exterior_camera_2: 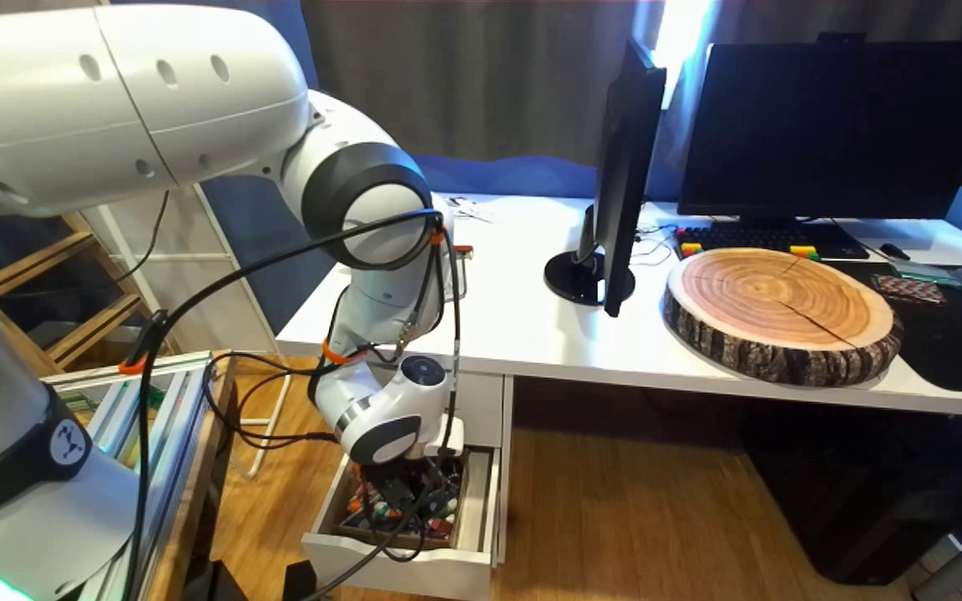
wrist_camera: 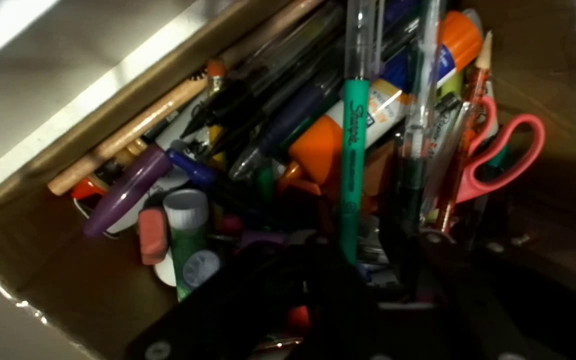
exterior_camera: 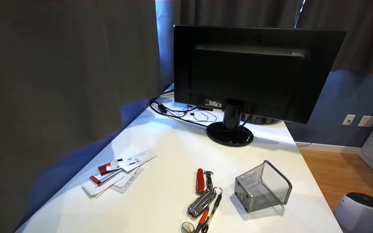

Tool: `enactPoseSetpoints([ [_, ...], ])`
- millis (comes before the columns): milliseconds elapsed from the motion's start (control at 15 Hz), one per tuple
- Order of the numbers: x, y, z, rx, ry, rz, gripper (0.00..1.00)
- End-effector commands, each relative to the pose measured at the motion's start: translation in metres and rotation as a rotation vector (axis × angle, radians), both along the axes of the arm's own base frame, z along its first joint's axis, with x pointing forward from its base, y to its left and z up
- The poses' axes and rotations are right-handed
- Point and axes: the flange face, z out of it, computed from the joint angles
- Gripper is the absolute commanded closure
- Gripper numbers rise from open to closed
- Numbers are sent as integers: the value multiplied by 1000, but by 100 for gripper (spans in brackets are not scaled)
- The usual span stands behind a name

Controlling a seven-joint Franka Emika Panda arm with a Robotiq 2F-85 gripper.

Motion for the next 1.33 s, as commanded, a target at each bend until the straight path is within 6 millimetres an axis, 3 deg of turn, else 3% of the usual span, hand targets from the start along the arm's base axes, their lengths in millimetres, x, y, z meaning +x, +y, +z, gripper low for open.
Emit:
enactPoseSetpoints([
  [0,-4,2,1,-2,-9,-14,98],
  [333,-6,-2,0,-8,-10,-19,97],
  [667,-12,-21,1,-30,-43,-64,97],
  [1267,-19,-33,27,-18,-94,-94,97],
])
